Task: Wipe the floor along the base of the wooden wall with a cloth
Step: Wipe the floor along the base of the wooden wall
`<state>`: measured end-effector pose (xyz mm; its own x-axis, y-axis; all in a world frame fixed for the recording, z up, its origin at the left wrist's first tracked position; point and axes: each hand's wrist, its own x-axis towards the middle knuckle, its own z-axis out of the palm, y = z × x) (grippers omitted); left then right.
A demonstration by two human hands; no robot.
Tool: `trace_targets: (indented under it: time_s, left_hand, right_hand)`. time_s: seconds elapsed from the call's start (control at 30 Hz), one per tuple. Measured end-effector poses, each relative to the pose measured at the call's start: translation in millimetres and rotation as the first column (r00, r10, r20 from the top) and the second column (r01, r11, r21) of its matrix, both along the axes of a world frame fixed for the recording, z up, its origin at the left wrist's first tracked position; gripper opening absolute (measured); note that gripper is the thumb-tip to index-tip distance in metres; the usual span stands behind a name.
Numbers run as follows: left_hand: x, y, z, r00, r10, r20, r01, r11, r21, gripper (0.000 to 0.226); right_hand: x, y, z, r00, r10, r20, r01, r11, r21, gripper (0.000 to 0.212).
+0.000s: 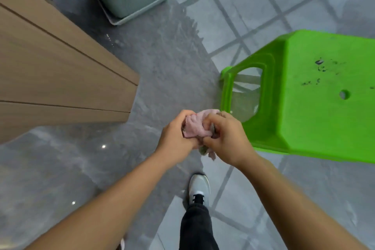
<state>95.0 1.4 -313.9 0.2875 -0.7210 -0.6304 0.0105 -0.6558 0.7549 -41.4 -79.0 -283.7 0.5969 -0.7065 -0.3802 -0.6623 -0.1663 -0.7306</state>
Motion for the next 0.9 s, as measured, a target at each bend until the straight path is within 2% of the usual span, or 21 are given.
trace_targets:
  time_s: [0.13, 0.23, 0.33, 0.43, 0.5, 0.57, 0.67, 0.7, 0.73, 0.77, 0.83, 0.9]
  left_hand:
    - [51.3, 49.3, -64.8, 0.972, 0.224, -0.064, -0.218, 0.972, 0.087, 0.054]
    - [83.5, 79.4, -139.7, 0.932, 0.363, -0.019, -0.359, 0.928, 0.102, 0.050]
    - [118.8, 92.4, -224.5, 0.865, 0.493, 0.097, -0.498, 0.866, 0.037, 0.045]
    - [150.4, 78.5, -308.4, 0.789, 0.596, 0.148, -0.580, 0.802, -0.141, 0.047]
    - [161.8, 74.8, -359.9, 0.787, 0.498, 0.364, -0.470, 0.866, -0.170, 0.074]
    - [156.9, 83.7, -398.1, 0.751, 0.270, 0.602, -0.328, 0.945, -0.015, 0.094]
    - [139.6, 118.8, -413.7, 0.664, 0.052, 0.746, -0.235, 0.962, 0.142, 0.089]
    - [135.7, 133.5, -415.6, 0.620, 0.001, 0.784, -0.230, 0.956, 0.180, 0.087]
    - [135.8, 146.8, -416.5, 0.594, -0.018, 0.804, -0.270, 0.937, 0.221, 0.094]
    - [140.3, 156.3, -418.1, 0.592, 0.001, 0.806, -0.344, 0.905, 0.251, 0.111]
    - [148.1, 166.1, -423.3, 0.659, 0.016, 0.752, -0.428, 0.830, 0.357, 0.137]
    - [148.0, 170.8, -431.4, 0.691, -0.008, 0.723, -0.422, 0.808, 0.412, 0.145]
  right_hand:
    - [66.3, 37.8, -75.2, 0.997, 0.076, 0.015, -0.076, 0.997, 0.028, 0.025]
    - [112.5, 60.0, -158.8, 0.986, 0.164, 0.040, -0.164, 0.986, 0.006, 0.023]
    - [172.7, 66.0, -246.0, 0.946, 0.323, 0.040, -0.319, 0.944, -0.079, 0.023]
    - [228.0, 53.3, -331.0, 0.937, 0.350, -0.005, -0.342, 0.910, -0.234, 0.023]
    - [259.5, 46.1, -378.6, 0.945, 0.324, 0.047, -0.303, 0.919, -0.252, 0.025]
    - [272.9, 53.6, -413.1, 0.943, 0.319, 0.098, -0.293, 0.932, -0.214, 0.032]
    - [265.6, 72.4, -442.9, 0.896, 0.444, 0.018, -0.415, 0.850, -0.325, 0.053]
    - [259.9, 74.0, -448.5, 0.859, 0.509, -0.054, -0.492, 0.791, -0.362, 0.062]
    - [256.5, 69.0, -453.3, 0.821, 0.557, -0.128, -0.559, 0.735, -0.385, 0.069]
    - [257.9, 58.8, -457.9, 0.789, 0.585, -0.188, -0.605, 0.685, -0.405, 0.073]
    - [260.9, 39.6, -462.8, 0.744, 0.614, -0.263, -0.660, 0.616, -0.430, 0.076]
    - [260.4, 28.3, -468.5, 0.700, 0.661, -0.271, -0.696, 0.545, -0.467, 0.076]
